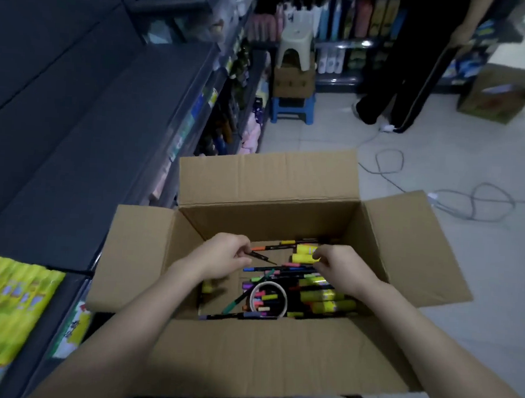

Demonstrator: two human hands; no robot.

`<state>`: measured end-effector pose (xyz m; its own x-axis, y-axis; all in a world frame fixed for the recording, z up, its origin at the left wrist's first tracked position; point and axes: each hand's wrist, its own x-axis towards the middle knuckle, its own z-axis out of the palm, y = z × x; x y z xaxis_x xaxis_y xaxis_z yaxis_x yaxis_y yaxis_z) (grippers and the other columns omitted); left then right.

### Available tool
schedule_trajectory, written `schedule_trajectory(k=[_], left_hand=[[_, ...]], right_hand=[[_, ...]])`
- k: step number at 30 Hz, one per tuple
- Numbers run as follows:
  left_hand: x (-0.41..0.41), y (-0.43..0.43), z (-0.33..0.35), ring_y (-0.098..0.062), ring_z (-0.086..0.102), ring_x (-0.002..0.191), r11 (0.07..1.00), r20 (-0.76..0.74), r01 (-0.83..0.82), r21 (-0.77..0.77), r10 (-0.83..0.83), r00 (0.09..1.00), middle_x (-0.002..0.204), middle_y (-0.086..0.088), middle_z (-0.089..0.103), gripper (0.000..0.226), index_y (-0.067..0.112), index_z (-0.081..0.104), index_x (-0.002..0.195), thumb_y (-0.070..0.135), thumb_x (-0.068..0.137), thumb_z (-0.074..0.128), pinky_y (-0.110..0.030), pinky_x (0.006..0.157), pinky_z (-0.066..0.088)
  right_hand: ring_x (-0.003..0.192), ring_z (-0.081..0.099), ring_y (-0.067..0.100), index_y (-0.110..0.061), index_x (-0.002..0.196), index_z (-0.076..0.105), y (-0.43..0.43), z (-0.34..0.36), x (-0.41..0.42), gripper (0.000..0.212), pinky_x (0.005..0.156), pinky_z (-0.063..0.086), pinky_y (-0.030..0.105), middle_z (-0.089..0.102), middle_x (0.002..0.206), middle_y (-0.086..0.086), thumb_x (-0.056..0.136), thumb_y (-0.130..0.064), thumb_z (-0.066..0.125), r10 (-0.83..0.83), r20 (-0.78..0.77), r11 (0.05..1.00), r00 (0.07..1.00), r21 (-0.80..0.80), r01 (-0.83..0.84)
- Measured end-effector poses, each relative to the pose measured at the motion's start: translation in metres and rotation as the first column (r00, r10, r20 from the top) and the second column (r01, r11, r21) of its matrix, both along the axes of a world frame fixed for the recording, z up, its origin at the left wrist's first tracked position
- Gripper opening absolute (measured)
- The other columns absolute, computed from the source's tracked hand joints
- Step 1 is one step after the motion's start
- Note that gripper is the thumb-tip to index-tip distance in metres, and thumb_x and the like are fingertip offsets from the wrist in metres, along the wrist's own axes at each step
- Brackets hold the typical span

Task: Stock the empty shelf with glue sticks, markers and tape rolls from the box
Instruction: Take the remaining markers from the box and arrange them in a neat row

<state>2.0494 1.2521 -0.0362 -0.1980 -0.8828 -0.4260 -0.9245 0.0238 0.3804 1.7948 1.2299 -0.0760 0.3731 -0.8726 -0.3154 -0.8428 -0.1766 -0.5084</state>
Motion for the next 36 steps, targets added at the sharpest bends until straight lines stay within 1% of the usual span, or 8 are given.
schedule_trajectory(k=[4,8,11,17,26,30,34,36], left_hand=[[-0.021,-0.018,-0.037,-0.015,0.059,0.089,0.99,0.017,0.128,0.067,-0.129,0.991,0.1,0.0,0.062,0.019,0.016,0.061,0.105,0.029,0.093,0.057,-0.032,0.077,0.053],[-0.032,-0.024,-0.072,-0.026,0.054,0.106,0.978,0.055,0.189,0.09,-0.195,0.979,0.115,-0.011,0.055,0.032,0.006,0.059,0.118,0.027,0.094,0.057,-0.032,0.085,0.043],[-0.041,-0.028,-0.094,-0.026,0.052,0.103,0.971,0.023,0.205,0.122,-0.209,0.978,0.111,-0.012,0.054,0.032,0.004,0.058,0.113,0.027,0.092,0.06,-0.03,0.08,0.041],[-0.058,-0.043,-0.129,-0.023,0.049,0.109,0.943,0.038,0.272,0.19,-0.284,0.958,0.119,-0.009,0.053,0.045,0.011,0.052,0.123,0.038,0.089,0.061,-0.035,0.09,0.046],[-0.074,-0.049,-0.164,-0.029,0.041,0.126,0.969,0.162,0.191,0.159,-0.216,0.963,0.134,-0.011,0.045,0.061,0.012,0.039,0.132,0.03,0.083,0.069,-0.04,0.103,0.038],[-0.081,-0.055,-0.165,-0.025,0.043,0.12,0.949,0.265,0.278,0.15,-0.31,0.913,0.124,-0.004,0.049,0.041,0.015,0.047,0.118,0.023,0.082,0.064,-0.036,0.095,0.03],[-0.08,-0.058,-0.166,-0.027,0.054,0.103,0.916,0.272,0.36,0.18,-0.398,0.876,0.109,-0.008,0.058,0.019,0.012,0.054,0.102,0.016,0.084,0.06,-0.036,0.081,0.043],[-0.077,-0.058,-0.168,-0.029,0.058,0.096,0.91,0.248,0.362,0.202,-0.405,0.88,0.107,-0.011,0.059,0.018,0.009,0.053,0.105,0.012,0.087,0.057,-0.034,0.069,0.046]], right_hand=[[0.097,0.062,0.031,-0.013,0.105,0.065,0.006,-0.016,-0.017,0.021,0.078,0.051,0.038,0.069,0.101,0.012,0.091,-0.023,0.054,-0.122,-0.035,0.992,0.992,0.035,0.123],[0.098,0.062,0.031,-0.013,0.107,0.065,0.012,-0.029,-0.021,0.022,0.078,0.051,0.037,0.069,0.103,0.011,0.092,-0.022,0.051,-0.166,-0.071,0.982,0.984,0.073,0.171],[0.1,0.062,0.032,-0.015,0.116,0.063,0.014,-0.037,-0.02,0.027,0.079,0.049,0.033,0.067,0.11,0.013,0.093,-0.022,0.051,-0.186,-0.09,0.974,0.978,0.114,0.195],[0.1,0.062,0.032,-0.013,0.115,0.063,0.007,-0.043,-0.018,0.027,0.08,0.049,0.034,0.068,0.108,0.015,0.092,-0.019,0.051,-0.219,-0.082,0.968,0.972,0.105,0.227],[0.1,0.063,0.033,-0.012,0.117,0.063,0.005,-0.053,-0.018,0.028,0.081,0.051,0.036,0.068,0.107,0.016,0.092,-0.02,0.054,-0.245,-0.075,0.96,0.967,0.124,0.252],[0.101,0.062,0.033,-0.012,0.117,0.063,0.005,-0.057,-0.017,0.028,0.082,0.05,0.035,0.068,0.107,0.016,0.092,-0.021,0.055,-0.244,-0.074,0.961,0.967,0.114,0.252],[0.1,0.062,0.034,-0.011,0.116,0.064,0.003,-0.059,-0.016,0.027,0.081,0.05,0.036,0.069,0.105,0.016,0.092,-0.021,0.056,-0.241,-0.071,0.964,0.968,0.099,0.248],[0.098,0.063,0.035,-0.01,0.114,0.064,0.002,-0.061,-0.016,0.026,0.079,0.05,0.037,0.069,0.103,0.018,0.091,-0.019,0.055,-0.241,-0.069,0.965,0.968,0.093,0.246]])
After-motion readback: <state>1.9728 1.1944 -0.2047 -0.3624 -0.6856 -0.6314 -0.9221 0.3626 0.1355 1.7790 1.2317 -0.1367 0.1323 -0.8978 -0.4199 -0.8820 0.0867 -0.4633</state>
